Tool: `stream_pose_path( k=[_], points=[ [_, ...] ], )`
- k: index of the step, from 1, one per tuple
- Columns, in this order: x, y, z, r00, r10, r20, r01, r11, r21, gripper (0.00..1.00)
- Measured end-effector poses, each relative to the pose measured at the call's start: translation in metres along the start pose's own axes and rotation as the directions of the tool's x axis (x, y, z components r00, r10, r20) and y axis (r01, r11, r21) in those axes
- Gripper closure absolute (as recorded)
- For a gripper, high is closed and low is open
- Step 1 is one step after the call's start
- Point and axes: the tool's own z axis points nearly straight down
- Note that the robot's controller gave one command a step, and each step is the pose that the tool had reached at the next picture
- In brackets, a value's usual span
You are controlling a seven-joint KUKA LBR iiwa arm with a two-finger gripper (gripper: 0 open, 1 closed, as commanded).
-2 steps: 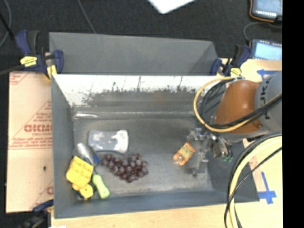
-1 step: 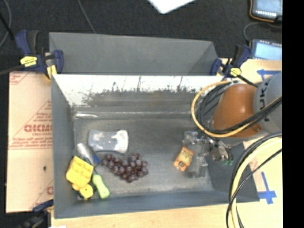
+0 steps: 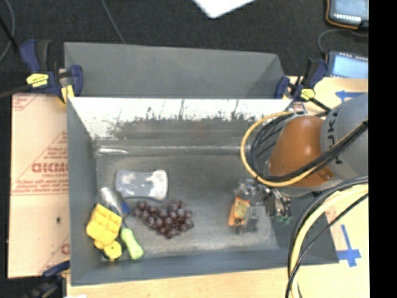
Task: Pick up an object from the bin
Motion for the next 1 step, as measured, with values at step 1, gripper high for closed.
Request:
stream_pose_path(
  k=[1],
  points=[
    [0.0000, 0.0000, 0.0000, 1.000, 0.000, 0.000, 0.000, 1.000, 0.000, 1.00]
  ],
)
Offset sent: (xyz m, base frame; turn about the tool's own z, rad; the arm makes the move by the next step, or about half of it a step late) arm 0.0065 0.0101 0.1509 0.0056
